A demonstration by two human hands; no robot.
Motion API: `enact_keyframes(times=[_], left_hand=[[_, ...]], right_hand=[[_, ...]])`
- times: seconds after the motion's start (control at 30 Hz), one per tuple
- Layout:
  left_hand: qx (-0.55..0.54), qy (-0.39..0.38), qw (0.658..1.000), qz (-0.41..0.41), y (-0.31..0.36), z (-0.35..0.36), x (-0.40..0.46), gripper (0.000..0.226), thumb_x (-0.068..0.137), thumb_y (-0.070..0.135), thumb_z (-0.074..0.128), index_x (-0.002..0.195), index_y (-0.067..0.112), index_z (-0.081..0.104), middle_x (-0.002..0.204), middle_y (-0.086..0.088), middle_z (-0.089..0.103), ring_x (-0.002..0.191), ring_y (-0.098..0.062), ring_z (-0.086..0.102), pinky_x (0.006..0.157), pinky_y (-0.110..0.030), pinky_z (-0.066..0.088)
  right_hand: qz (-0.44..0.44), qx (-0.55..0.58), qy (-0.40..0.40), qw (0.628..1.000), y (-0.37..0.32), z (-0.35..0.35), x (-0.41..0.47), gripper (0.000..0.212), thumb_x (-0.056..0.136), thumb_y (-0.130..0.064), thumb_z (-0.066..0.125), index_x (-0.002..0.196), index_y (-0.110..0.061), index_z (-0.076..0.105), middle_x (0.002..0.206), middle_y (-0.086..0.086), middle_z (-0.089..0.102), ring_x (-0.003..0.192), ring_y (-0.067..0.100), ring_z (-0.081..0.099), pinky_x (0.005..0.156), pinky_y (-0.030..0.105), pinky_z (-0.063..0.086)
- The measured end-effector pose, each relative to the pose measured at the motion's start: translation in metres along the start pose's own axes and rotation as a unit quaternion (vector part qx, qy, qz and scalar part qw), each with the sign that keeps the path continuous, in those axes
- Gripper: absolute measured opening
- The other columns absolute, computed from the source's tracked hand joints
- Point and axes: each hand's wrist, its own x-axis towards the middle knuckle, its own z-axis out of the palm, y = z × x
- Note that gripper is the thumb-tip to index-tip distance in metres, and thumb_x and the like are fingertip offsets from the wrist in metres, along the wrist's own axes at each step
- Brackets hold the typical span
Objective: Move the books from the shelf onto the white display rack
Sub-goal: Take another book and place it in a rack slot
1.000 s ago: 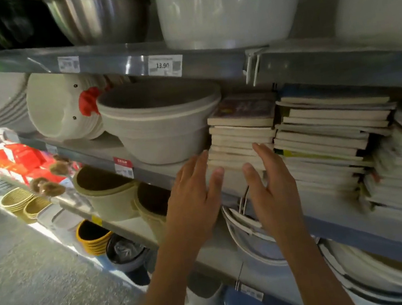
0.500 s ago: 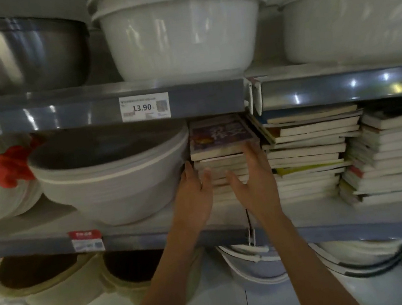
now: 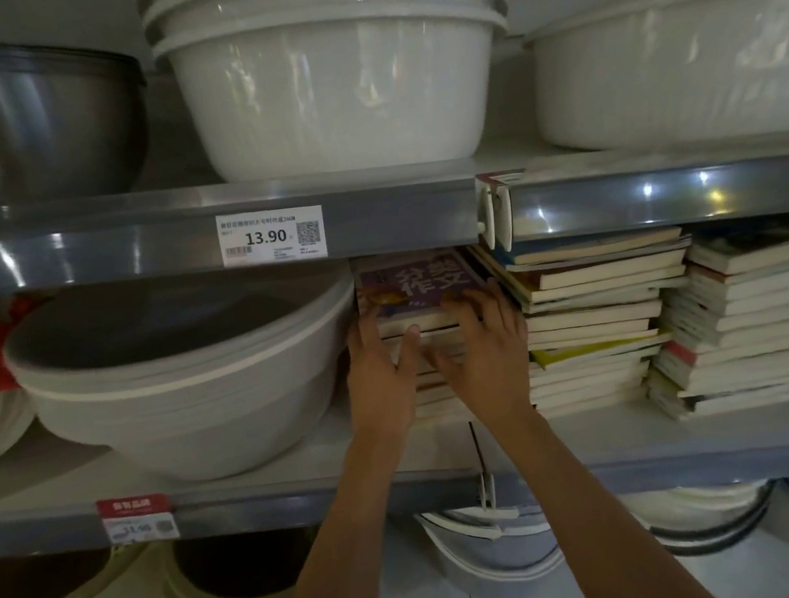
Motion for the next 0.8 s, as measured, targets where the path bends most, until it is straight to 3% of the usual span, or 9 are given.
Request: enact_keyframes(times=[0.13,0.3,0.37,0.43,0.5,0.57,0.73,0.8], left_hand=[[0.048,-0.01,0.997,0.054,-0.013,0.0,0.007,0.063,0.089,0.033,0.072,0.146,0.023,0.047,0.155,-0.01,0.04,0.139,-0.022,0.041,0.108,-0.021,0.035],[0.048,-0.027,0.996,0.073,-0.03,-0.005,0.011,0.066,0.081,0.032,0.08,0.141,0.023,0.054,0.15,-0.007,0.048,0.139,-0.017,0.045,0.112,-0.011,0.03],[0.048,-0.037,0.995,0.073,-0.031,-0.008,0.012,0.069,0.079,0.033,0.081,0.142,0.026,0.053,0.151,-0.005,0.047,0.137,-0.017,0.047,0.112,-0.019,0.037],[0.055,-0.052,0.994,0.074,-0.031,-0.012,0.013,0.072,0.077,0.035,0.081,0.142,0.032,0.05,0.152,-0.004,0.046,0.13,-0.026,0.055,0.105,-0.038,0.049],[0.069,-0.062,0.993,0.075,-0.03,-0.016,0.014,0.073,0.076,0.036,0.081,0.142,0.031,0.049,0.151,-0.005,0.047,0.123,-0.03,0.06,0.101,-0.043,0.052],[0.076,-0.067,0.992,0.075,-0.028,-0.018,0.015,0.073,0.076,0.033,0.082,0.142,0.025,0.052,0.148,-0.007,0.051,0.125,-0.023,0.058,0.105,-0.035,0.048],[0.071,-0.068,0.994,0.056,-0.018,-0.023,0.01,0.066,0.079,0.026,0.081,0.14,0.019,0.055,0.144,-0.008,0.054,0.116,-0.006,0.054,0.098,-0.007,0.036],[0.06,-0.068,0.994,0.054,-0.012,-0.028,0.006,0.066,0.078,0.027,0.081,0.139,0.019,0.056,0.146,-0.007,0.053,0.126,-0.01,0.052,0.1,-0.003,0.031]], right_hand=[[-0.021,-0.022,0.021,0.999,0.005,0.003,0.002,0.052,0.079,-0.055,0.068,0.113,-0.017,0.067,0.116,0.004,0.066,0.113,0.027,0.057,0.099,0.04,0.036],[-0.058,-0.026,0.022,0.998,0.018,0.001,0.002,0.062,0.081,-0.062,0.058,0.123,-0.016,0.066,0.119,0.003,0.067,0.113,0.024,0.055,0.097,0.037,0.034],[-0.063,-0.02,0.018,0.998,0.022,0.001,0.003,0.063,0.081,-0.061,0.057,0.123,-0.015,0.066,0.118,0.004,0.068,0.112,0.022,0.053,0.096,0.035,0.033],[-0.071,-0.011,0.017,0.997,0.025,0.0,0.003,0.062,0.081,-0.057,0.058,0.124,-0.013,0.065,0.118,0.005,0.069,0.113,0.02,0.05,0.095,0.034,0.033],[-0.084,-0.002,0.021,0.996,0.027,0.0,0.004,0.059,0.082,-0.054,0.058,0.122,-0.013,0.066,0.118,0.004,0.069,0.112,0.018,0.05,0.094,0.034,0.033],[-0.097,-0.005,0.027,0.995,0.028,-0.002,0.005,0.056,0.084,-0.054,0.058,0.12,-0.013,0.069,0.117,0.003,0.07,0.11,0.017,0.05,0.092,0.035,0.034],[-0.119,-0.03,0.042,0.992,0.028,-0.004,0.005,0.054,0.088,-0.055,0.055,0.115,-0.012,0.071,0.112,0.003,0.071,0.103,0.018,0.052,0.088,0.036,0.036],[-0.129,-0.029,0.056,0.99,0.028,-0.006,0.003,0.052,0.088,-0.055,0.058,0.114,-0.011,0.07,0.111,0.004,0.071,0.103,0.019,0.052,0.088,0.037,0.04]])
